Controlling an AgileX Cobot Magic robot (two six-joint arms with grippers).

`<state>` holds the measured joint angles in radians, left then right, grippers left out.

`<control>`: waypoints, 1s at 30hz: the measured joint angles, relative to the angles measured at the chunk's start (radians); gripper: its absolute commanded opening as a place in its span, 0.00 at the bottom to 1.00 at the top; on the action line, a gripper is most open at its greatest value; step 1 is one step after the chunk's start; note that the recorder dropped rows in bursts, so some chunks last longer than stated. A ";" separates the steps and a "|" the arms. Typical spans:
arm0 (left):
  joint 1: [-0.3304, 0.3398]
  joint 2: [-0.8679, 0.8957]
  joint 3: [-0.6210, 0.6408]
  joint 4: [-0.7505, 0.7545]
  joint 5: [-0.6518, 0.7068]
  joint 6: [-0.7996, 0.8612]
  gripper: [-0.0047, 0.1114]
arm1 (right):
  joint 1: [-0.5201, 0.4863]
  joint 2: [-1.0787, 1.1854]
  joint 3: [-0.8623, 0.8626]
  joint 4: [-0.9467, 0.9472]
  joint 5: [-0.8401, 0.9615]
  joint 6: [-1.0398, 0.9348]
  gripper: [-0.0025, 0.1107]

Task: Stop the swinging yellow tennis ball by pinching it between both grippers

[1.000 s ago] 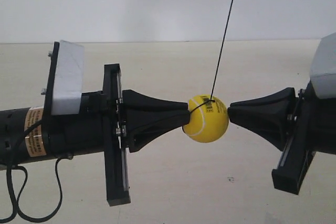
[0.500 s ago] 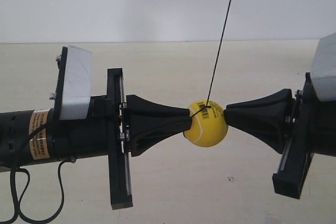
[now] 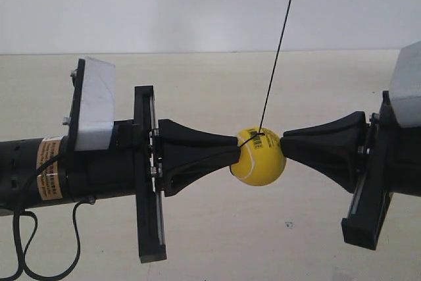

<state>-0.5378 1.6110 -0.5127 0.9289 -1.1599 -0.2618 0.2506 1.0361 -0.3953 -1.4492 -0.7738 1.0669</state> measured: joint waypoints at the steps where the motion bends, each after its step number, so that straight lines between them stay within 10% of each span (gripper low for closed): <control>1: 0.000 0.000 0.000 0.000 0.000 0.000 0.08 | 0.000 0.000 0.000 0.000 0.000 0.000 0.02; 30: 0.000 0.000 0.000 -0.037 0.088 0.027 0.08 | 0.000 -0.216 0.028 0.038 0.373 0.112 0.02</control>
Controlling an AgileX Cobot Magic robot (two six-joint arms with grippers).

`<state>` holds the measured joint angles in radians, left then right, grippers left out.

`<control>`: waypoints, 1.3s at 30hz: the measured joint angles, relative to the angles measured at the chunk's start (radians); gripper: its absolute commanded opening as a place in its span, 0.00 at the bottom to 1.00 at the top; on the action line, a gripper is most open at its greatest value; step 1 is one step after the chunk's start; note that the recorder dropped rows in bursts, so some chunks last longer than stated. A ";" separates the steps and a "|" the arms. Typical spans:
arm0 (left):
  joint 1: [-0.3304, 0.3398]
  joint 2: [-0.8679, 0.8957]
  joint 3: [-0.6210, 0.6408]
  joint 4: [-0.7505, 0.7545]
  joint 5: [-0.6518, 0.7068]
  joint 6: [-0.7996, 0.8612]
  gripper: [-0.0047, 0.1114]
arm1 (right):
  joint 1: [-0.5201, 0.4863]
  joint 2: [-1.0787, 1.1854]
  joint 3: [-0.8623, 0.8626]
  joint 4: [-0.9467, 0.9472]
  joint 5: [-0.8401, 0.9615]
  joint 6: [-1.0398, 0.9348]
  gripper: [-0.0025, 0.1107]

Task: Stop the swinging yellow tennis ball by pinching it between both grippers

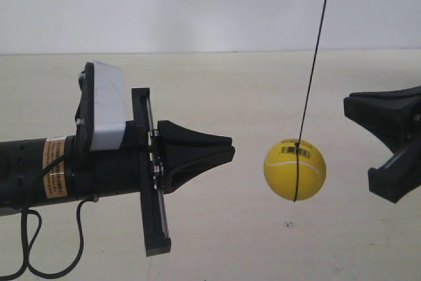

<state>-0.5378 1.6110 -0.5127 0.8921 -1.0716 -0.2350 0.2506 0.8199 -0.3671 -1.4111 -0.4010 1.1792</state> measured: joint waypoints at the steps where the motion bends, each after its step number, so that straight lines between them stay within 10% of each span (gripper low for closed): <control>1: 0.000 0.000 0.000 0.000 0.000 0.000 0.08 | 0.000 -0.012 0.000 0.002 0.000 0.000 0.02; 15: 0.000 -0.045 0.017 -0.071 0.028 0.001 0.08 | 0.000 -0.133 0.030 0.060 0.007 -0.059 0.02; 39: 0.000 -0.965 0.240 -0.612 0.589 0.042 0.08 | 0.000 -0.424 0.123 0.276 0.008 -0.266 0.02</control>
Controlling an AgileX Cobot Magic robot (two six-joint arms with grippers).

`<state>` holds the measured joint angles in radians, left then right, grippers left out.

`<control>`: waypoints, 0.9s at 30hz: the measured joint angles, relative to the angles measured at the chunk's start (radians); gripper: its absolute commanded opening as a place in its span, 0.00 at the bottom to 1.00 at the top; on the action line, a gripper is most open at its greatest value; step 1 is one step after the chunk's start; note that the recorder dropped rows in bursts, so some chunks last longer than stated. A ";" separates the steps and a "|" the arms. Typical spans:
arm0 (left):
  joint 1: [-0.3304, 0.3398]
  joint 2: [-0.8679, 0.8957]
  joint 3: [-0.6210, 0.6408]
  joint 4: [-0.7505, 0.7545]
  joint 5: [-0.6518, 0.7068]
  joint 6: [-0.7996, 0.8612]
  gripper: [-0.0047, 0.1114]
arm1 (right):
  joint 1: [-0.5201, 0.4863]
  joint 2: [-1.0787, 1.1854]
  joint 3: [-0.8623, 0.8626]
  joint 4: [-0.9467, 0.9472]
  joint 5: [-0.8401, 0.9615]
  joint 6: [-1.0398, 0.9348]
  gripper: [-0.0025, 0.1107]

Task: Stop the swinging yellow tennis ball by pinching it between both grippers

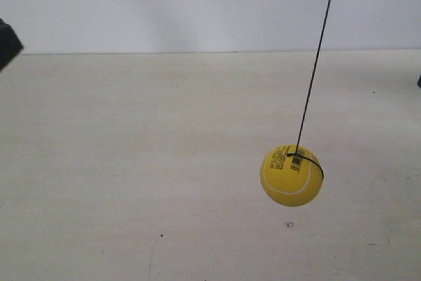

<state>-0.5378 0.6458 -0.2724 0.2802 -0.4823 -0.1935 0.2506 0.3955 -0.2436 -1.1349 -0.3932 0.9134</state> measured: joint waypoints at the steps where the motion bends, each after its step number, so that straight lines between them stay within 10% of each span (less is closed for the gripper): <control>1: 0.000 -0.040 0.004 -0.002 0.005 -0.012 0.08 | 0.000 0.000 0.000 0.000 0.000 0.000 0.02; 27: 0.000 -0.434 0.035 -0.004 0.064 -0.101 0.08 | 0.000 0.000 0.000 0.000 0.000 -0.008 0.02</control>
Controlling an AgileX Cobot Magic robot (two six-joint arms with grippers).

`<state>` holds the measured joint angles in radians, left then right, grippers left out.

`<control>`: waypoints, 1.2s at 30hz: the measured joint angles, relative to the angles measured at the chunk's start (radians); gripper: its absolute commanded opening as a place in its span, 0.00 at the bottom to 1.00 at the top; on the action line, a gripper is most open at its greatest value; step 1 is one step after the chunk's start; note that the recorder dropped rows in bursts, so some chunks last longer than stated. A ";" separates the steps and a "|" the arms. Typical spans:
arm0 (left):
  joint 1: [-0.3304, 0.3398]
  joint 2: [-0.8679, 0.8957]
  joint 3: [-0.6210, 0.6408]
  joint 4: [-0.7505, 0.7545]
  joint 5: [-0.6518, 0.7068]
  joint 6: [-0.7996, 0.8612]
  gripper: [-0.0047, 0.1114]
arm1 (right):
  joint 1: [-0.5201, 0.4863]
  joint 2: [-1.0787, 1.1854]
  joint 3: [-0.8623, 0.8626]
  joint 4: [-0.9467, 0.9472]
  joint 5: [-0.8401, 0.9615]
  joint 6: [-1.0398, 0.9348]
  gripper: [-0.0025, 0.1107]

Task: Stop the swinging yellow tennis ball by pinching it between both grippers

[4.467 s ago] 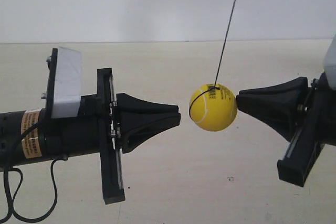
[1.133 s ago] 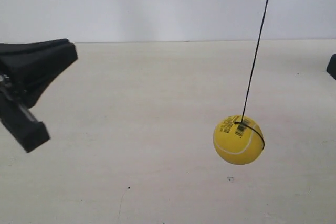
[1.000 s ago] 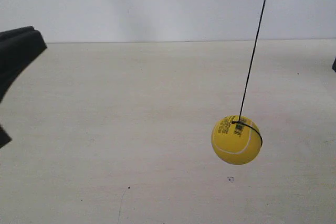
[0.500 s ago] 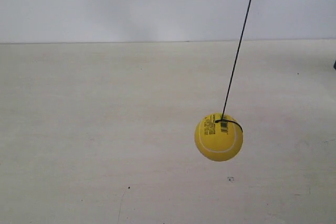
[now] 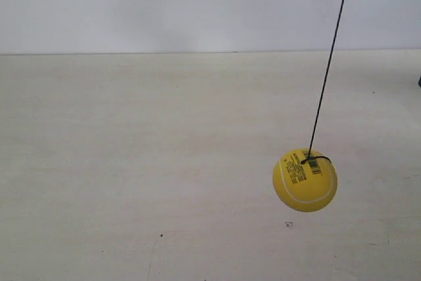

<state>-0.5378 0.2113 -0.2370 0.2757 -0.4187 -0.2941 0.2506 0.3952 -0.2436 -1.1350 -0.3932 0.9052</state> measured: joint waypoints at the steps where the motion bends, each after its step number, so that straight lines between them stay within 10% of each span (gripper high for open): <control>1: 0.000 0.000 0.000 0.000 0.000 0.000 0.08 | 0.000 0.000 0.000 0.000 0.000 0.000 0.02; 7: 0.024 -0.007 0.000 0.000 0.000 0.000 0.08 | 0.000 0.000 0.000 0.000 0.000 0.000 0.02; 23: 0.612 -0.206 0.000 -0.467 -0.005 0.000 0.08 | 0.000 -0.002 0.000 0.000 0.002 0.011 0.02; 36: 0.646 -0.209 0.160 -0.467 -0.001 0.000 0.08 | 0.000 -0.002 0.000 0.000 0.002 0.015 0.02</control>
<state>0.1079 0.0019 -0.0775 -0.1909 -0.4197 -0.2941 0.2506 0.3935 -0.2436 -1.1350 -0.3915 0.9200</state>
